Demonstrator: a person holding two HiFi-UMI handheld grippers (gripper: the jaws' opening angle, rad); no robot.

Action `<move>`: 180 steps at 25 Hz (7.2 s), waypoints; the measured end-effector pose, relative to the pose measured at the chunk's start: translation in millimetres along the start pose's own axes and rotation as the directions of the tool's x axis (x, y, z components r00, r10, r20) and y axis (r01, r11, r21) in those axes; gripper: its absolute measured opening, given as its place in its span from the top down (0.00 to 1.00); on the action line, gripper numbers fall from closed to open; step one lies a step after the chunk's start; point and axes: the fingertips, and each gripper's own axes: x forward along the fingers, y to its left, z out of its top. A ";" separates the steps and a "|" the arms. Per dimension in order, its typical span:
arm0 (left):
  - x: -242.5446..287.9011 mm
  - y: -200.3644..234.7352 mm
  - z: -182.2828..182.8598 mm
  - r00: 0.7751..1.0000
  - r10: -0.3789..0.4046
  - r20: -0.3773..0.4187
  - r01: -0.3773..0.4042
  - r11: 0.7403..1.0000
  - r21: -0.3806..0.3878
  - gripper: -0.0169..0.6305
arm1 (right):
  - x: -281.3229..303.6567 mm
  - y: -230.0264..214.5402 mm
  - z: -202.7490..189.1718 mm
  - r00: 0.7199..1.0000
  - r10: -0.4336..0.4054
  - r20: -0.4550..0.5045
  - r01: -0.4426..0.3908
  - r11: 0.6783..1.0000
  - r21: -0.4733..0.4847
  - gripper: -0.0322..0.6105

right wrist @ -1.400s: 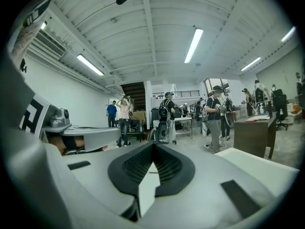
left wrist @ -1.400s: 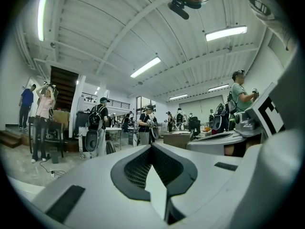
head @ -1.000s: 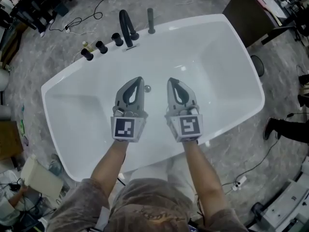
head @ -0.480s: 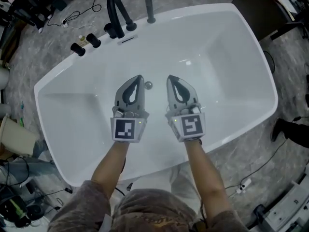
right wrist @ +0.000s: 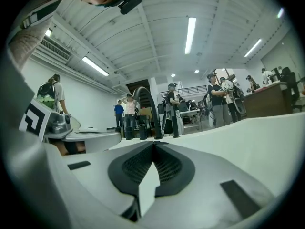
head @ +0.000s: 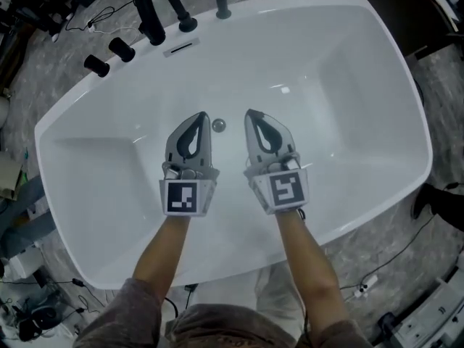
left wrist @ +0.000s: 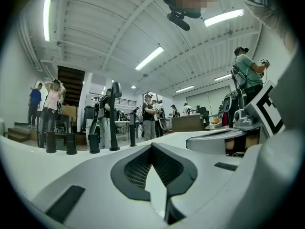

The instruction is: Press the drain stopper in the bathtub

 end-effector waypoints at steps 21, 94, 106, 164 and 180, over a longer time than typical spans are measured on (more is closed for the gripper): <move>27.1 8.6 -113.4 0.998 0.067 -0.017 -0.068 0.998 -0.008 0.97 | 53.1 -7.2 -101.0 0.993 0.117 -0.021 -0.118 0.992 -0.045 0.95; 70.1 22.2 -549.3 0.513 -0.106 -0.852 -0.289 0.913 -0.288 0.97 | 81.2 -14.2 -241.6 0.971 0.152 -0.185 -0.145 0.988 0.051 0.95; 67.2 23.2 -539.0 0.529 -0.065 -0.846 -0.341 0.897 -0.282 0.97 | 76.0 -13.7 -245.4 0.965 0.161 -0.205 -0.154 0.987 0.053 0.95; -126.9 -18.3 218.8 0.832 -0.078 -0.549 -0.080 0.963 -0.259 0.97 | -121.5 134.3 227.8 0.951 0.194 -0.241 -0.171 0.979 0.114 0.95; -205.8 -39.7 310.4 0.946 -0.229 -0.230 0.193 0.967 -0.168 0.97 | -177.5 177.9 297.2 0.955 0.275 -0.106 -0.266 0.959 0.096 0.95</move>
